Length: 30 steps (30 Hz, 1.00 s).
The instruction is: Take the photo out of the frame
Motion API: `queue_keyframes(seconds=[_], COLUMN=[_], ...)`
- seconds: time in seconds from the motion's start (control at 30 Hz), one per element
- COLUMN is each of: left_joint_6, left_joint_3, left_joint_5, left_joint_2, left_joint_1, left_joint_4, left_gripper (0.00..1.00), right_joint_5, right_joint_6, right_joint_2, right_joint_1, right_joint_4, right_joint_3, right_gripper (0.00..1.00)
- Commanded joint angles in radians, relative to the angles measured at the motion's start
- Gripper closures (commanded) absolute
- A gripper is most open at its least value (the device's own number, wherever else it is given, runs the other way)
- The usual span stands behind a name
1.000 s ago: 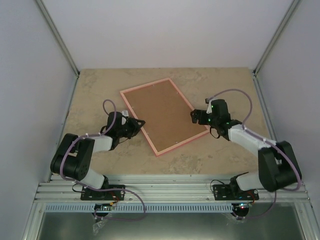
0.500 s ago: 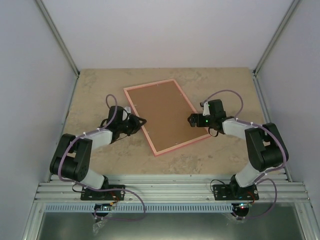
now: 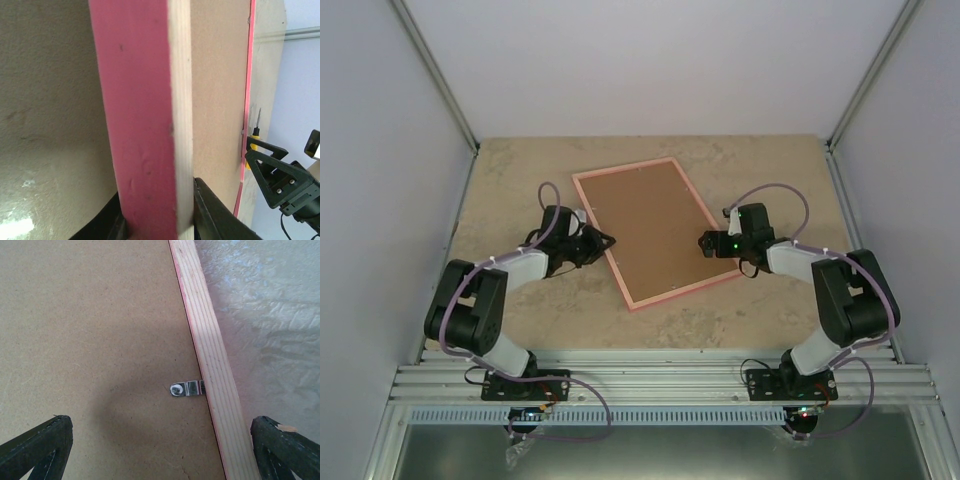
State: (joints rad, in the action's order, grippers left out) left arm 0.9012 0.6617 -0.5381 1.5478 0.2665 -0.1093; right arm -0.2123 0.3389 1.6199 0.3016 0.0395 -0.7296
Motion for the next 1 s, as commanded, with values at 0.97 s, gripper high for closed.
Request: queue_keyframes(seconds=[0.97], left_joint_6=[-0.174], left_joint_3=[0.169], left_joint_5=[0.426], left_joint_2=[0.225], left_joint_1=[0.091], left_joint_4=[0.384], left_gripper=[0.55], right_joint_5=[-0.16], right_joint_6=[0.033], right_joint_2=[-0.2], right_joint_1=[0.068], right_joint_4=[0.031], right_joint_3=[0.241], right_gripper=[0.02])
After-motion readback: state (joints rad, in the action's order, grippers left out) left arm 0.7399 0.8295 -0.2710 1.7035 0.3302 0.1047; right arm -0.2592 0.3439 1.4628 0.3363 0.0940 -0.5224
